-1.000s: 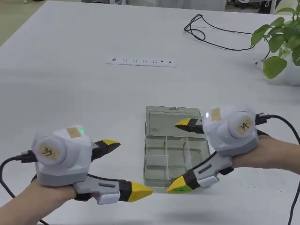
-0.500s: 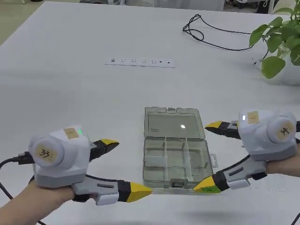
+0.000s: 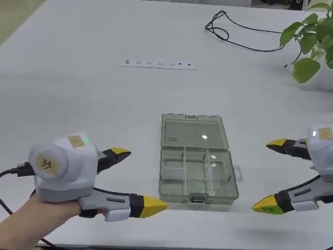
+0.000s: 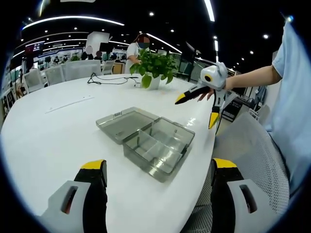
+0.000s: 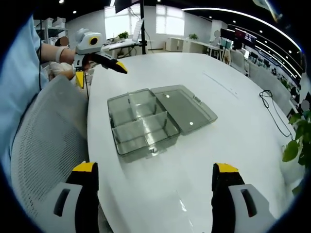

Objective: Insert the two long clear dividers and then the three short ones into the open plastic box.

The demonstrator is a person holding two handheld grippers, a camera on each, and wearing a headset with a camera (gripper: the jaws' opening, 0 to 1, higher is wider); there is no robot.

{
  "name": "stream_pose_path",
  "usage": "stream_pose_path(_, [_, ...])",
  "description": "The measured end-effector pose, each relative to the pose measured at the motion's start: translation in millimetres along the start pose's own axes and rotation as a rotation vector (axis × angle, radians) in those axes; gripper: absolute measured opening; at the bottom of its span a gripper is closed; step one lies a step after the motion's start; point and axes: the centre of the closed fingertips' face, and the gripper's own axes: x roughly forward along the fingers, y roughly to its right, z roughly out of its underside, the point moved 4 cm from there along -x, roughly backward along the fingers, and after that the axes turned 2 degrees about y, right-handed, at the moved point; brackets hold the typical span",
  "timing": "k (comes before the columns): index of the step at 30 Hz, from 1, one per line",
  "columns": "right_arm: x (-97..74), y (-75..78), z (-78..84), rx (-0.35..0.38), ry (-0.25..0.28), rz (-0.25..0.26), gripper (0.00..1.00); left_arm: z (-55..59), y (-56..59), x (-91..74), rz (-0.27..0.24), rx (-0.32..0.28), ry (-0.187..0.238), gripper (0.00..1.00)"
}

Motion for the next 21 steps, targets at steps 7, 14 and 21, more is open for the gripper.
stream_pose_path(7, [-4.7, 0.2, 21.0, -0.06, -0.126, -0.051, 0.85, -2.1, -0.4, -0.9, -0.007, 0.001, 0.006, 0.9])
stream_pose_path(14, [-6.1, 9.3, 30.1, -0.133, -0.206, -0.071, 0.82, -1.6, 1.5, -1.8, -0.01, -0.003, 0.008, 0.9])
stream_pose_path(21, [-2.7, 20.2, 42.2, -0.217, -0.303, -0.118, 0.71, -1.3, 0.8, -4.0, -0.019, -0.007, 0.012, 0.9])
